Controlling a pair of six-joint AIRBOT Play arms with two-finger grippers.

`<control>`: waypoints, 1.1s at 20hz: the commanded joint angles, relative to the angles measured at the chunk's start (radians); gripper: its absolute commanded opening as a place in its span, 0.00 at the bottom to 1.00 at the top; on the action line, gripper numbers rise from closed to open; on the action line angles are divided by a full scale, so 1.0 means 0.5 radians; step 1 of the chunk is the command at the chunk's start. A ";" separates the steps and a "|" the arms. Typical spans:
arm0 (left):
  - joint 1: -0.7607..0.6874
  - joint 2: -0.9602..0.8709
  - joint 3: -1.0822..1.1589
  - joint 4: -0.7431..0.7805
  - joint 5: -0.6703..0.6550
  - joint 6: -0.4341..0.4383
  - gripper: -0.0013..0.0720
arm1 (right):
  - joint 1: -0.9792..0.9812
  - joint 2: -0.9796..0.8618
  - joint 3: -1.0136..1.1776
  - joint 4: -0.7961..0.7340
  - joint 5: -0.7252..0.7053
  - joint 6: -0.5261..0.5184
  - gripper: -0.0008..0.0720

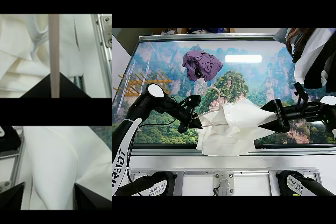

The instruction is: Fold the clothes and pants, and hang the long-sleeved shirts on hangers.

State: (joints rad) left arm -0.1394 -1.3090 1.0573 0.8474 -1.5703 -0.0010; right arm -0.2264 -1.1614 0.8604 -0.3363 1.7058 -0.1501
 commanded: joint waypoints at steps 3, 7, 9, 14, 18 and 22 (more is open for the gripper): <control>0.001 -0.001 0.000 -0.005 -0.001 0.002 0.05 | 0.150 -0.063 -0.002 0.018 -0.090 0.002 0.94; 0.001 -0.001 0.000 -0.005 -0.001 0.002 0.05 | 0.157 -0.067 -0.002 0.017 -0.091 0.001 0.94; 0.001 -0.001 0.000 -0.005 -0.001 0.002 0.05 | 0.157 -0.067 -0.002 0.016 -0.091 0.001 0.94; 0.000 -0.001 0.000 -0.005 -0.001 0.002 0.05 | 0.157 -0.067 -0.002 0.018 -0.090 0.000 0.94; 0.000 -0.001 0.000 -0.005 -0.001 0.001 0.05 | 0.157 -0.067 -0.002 0.017 -0.090 0.000 0.94; 0.001 -0.001 0.000 -0.005 -0.002 0.001 0.05 | 0.157 -0.067 -0.002 0.017 -0.092 0.000 0.94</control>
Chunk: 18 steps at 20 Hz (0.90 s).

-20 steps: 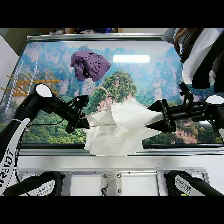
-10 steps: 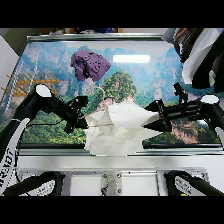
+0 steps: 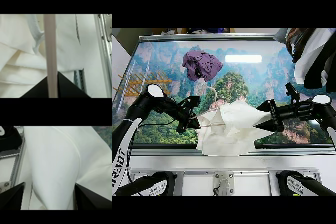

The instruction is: Fold the clothes and pants, and hang the long-sleeved shirts on hangers.

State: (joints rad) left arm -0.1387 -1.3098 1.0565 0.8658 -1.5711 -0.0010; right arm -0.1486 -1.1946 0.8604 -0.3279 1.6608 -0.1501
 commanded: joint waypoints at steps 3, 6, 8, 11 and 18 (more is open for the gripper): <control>-0.002 0.001 0.002 -0.042 0.000 0.001 0.05 | 0.002 -0.001 -0.002 0.000 -0.002 0.000 0.93; -0.002 0.001 0.002 -0.042 0.000 0.001 0.05 | 0.002 -0.001 -0.002 0.000 0.000 0.000 0.20; -0.002 0.001 0.002 -0.042 0.000 0.000 0.05 | 0.002 -0.001 -0.002 -0.002 -0.001 -0.036 0.04; -0.001 0.001 0.002 -0.042 0.000 0.000 0.05 | 0.002 -0.001 -0.002 -0.002 -0.002 -0.262 0.04; -0.001 0.001 0.002 -0.042 0.001 0.000 0.05 | 0.002 -0.001 -0.002 0.000 -0.229 -0.958 0.04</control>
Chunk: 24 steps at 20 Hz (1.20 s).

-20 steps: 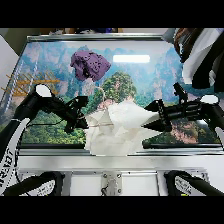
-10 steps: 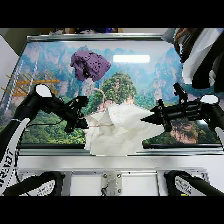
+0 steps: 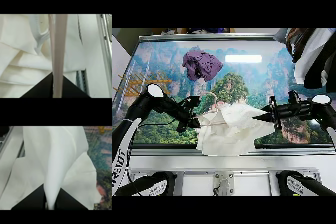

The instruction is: Fold the clothes and pants, and hang the long-sleeved shirts on hangers.

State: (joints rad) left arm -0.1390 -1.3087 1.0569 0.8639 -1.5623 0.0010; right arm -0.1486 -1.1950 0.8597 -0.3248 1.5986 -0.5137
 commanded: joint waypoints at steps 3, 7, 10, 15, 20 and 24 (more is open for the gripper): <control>0.000 -0.002 0.001 -0.037 -0.016 -0.004 0.05 | 0.002 0.000 -0.001 0.014 -0.093 -0.119 0.04; 0.000 -0.002 0.001 -0.037 -0.015 -0.004 0.05 | 0.002 0.000 0.000 0.039 -0.069 -0.056 0.04; 0.000 -0.002 0.001 -0.036 -0.009 -0.004 0.05 | 0.002 0.000 0.000 0.053 0.005 -0.056 0.04; 0.005 -0.002 0.001 -0.034 -0.008 -0.005 0.05 | 0.002 0.001 0.000 0.063 0.013 -0.018 0.04; 0.005 -0.002 0.001 -0.035 0.050 -0.304 0.57 | 0.002 0.000 0.000 0.063 0.011 -0.018 0.04; 0.006 -0.002 0.001 -0.035 0.128 -0.496 0.59 | 0.002 0.000 0.000 0.063 0.011 -0.018 0.03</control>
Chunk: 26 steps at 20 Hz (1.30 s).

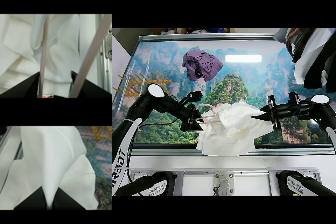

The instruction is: Fold the clothes and pants, and hang the long-sleeved shirts on hangers.

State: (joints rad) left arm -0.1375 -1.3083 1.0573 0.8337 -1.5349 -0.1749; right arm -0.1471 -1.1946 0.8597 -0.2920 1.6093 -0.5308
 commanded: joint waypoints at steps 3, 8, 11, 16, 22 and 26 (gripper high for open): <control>0.052 -0.002 0.001 0.018 0.119 -0.266 0.59 | -0.002 -0.001 0.000 -0.003 -0.012 0.063 0.03; 0.228 -0.002 0.179 0.009 0.124 -0.697 0.59 | -0.002 -0.001 0.000 -0.004 -0.026 0.122 0.03; 0.347 -0.002 0.357 0.011 0.121 -0.916 0.59 | -0.002 0.000 0.000 -0.003 -0.031 0.160 0.03; 0.500 -0.002 0.529 0.023 0.024 -1.017 0.59 | -0.002 0.000 0.000 -0.002 -0.034 0.200 0.03; 0.733 0.070 0.588 0.024 -0.013 -1.319 0.59 | -0.002 0.005 0.000 0.141 -0.085 0.281 0.03; 0.893 0.378 0.352 0.026 0.157 -1.479 0.59 | -0.002 0.106 0.001 0.278 -0.291 0.450 0.03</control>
State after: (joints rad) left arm 0.2539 -1.2091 1.2995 0.8452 -1.5188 -0.8349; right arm -0.1482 -1.1713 0.8597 -0.2024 1.5383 -0.3679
